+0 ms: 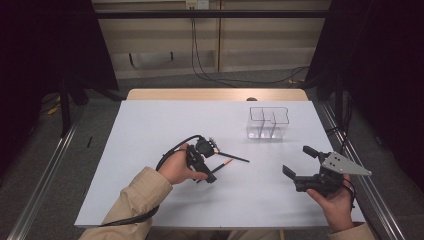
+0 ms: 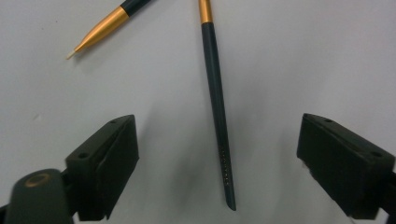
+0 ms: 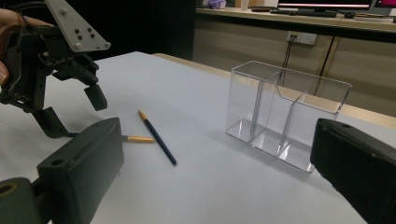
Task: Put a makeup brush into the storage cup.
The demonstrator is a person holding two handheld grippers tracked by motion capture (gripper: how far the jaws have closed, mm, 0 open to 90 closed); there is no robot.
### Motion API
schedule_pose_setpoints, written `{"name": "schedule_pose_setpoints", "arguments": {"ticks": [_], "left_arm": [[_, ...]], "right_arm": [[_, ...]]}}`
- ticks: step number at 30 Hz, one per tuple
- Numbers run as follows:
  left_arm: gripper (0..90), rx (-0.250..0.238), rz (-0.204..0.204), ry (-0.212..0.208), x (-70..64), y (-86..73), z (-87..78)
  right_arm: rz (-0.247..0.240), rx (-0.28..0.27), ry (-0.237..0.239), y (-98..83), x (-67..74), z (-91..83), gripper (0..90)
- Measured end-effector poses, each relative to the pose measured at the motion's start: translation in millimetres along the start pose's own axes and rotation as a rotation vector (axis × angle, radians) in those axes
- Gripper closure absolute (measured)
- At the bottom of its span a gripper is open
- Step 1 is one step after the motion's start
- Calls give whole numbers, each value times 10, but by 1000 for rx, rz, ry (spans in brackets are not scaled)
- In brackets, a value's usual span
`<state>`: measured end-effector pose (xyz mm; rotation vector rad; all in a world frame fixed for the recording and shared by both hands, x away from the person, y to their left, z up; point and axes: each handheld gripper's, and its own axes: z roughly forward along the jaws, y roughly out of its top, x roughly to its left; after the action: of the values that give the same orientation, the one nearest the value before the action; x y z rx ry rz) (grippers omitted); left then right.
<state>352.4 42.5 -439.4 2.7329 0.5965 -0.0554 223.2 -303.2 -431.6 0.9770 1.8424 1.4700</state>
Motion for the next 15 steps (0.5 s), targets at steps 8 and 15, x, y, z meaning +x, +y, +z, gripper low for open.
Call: {"name": "schedule_pose_setpoints", "arguments": {"ticks": [8,15], "left_arm": [[376,42,21,14,-20,32,-1],[521,80,44,33,-45,70,29]], "right_arm": [[-5,6,1,-7,-3,5,23],[-2,3,3,-4,1,7,23]]}}
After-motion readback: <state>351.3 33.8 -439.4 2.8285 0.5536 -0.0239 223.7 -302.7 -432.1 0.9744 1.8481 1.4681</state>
